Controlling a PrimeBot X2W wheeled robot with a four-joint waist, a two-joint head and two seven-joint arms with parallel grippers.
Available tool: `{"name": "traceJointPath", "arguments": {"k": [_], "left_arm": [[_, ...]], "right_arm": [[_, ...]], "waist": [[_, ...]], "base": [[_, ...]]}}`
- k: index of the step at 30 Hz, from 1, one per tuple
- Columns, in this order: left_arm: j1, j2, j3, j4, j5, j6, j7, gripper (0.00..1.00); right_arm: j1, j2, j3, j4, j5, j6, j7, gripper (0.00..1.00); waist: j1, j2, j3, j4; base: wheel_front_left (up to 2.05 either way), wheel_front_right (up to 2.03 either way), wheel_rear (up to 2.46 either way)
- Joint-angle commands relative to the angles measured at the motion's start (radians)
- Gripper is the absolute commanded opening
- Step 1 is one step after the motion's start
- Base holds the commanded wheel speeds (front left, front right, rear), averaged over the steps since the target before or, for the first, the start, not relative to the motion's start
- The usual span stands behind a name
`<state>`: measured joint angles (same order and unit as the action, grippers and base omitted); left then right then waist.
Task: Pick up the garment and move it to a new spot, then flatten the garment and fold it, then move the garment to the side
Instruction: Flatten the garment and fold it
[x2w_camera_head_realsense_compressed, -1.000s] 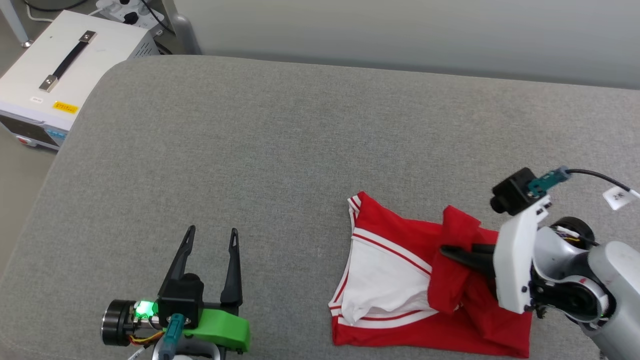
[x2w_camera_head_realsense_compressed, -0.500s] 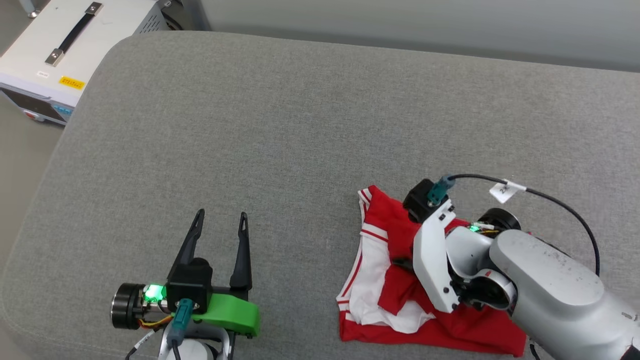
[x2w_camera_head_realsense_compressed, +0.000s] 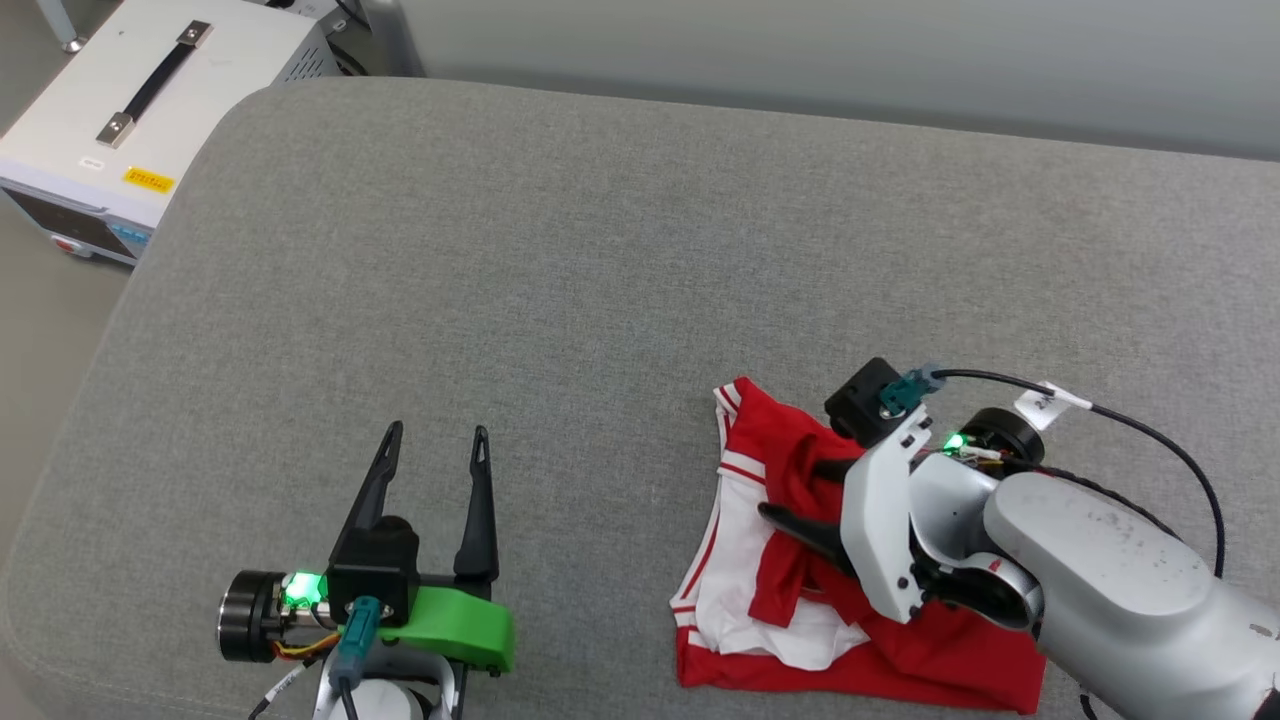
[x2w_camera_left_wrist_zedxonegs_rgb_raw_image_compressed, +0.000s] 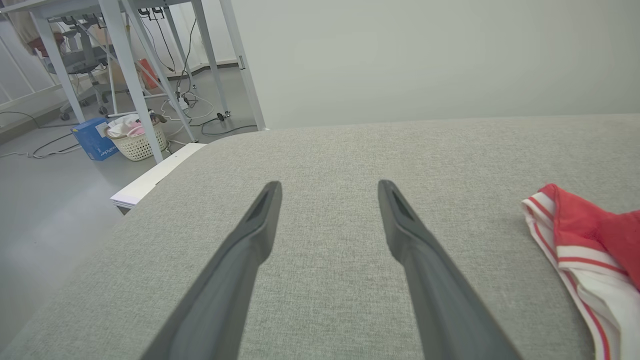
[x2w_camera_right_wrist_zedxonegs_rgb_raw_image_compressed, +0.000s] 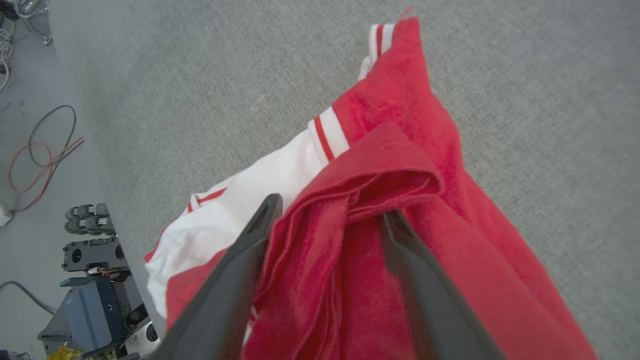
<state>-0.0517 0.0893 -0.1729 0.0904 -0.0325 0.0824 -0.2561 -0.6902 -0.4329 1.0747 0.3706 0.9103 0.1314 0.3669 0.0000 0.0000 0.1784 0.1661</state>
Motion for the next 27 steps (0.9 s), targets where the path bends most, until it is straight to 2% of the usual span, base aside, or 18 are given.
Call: {"name": "traceJointPath", "arguments": {"k": [1,7,12,18,22,27], "left_arm": [[0.002,-0.003,0.005,0.0,0.01,-0.003,-0.006,1.0],[0.028,0.001,0.017,-0.006,0.009,0.0,-0.006,1.0],[0.041,0.004,0.022,-0.015,0.011,0.0,-0.006,1.0],[0.055,0.01,0.027,-0.035,0.014,0.0,-0.006,1.0],[0.06,0.013,0.027,-0.046,0.015,-0.002,-0.006,1.0],[0.068,0.016,0.03,-0.056,0.014,-0.002,-0.006,1.0]], "right_arm": [[-0.016,-0.022,-0.01,-0.025,-0.005,-0.001,-0.042,1.0],[0.013,-0.106,-0.089,-0.11,-0.076,-0.001,-0.208,1.0],[0.081,-0.109,-0.276,-0.104,-0.224,-0.001,-0.399,1.0],[0.218,-0.015,-0.596,-0.066,-0.438,-0.001,-0.569,1.0],[0.318,0.07,-0.797,-0.096,-0.589,-0.001,-0.609,1.0],[0.444,0.175,-0.966,-0.191,-0.722,-0.001,-0.625,1.0]], "waist": [[0.0,0.0,-0.022,-0.012],[0.0,0.0,-0.063,-0.044],[0.0,0.0,-0.086,-0.073],[0.0,0.0,-0.108,-0.102],[0.0,0.0,-0.117,-0.112],[0.0,0.0,-0.128,-0.12]], "base": [[0.0,0.0,0.0],[0.0,0.0,0.0],[0.0,0.0,0.0],[0.0,0.0,0.0],[0.0,0.0,0.0],[0.0,0.0,0.0]]}}
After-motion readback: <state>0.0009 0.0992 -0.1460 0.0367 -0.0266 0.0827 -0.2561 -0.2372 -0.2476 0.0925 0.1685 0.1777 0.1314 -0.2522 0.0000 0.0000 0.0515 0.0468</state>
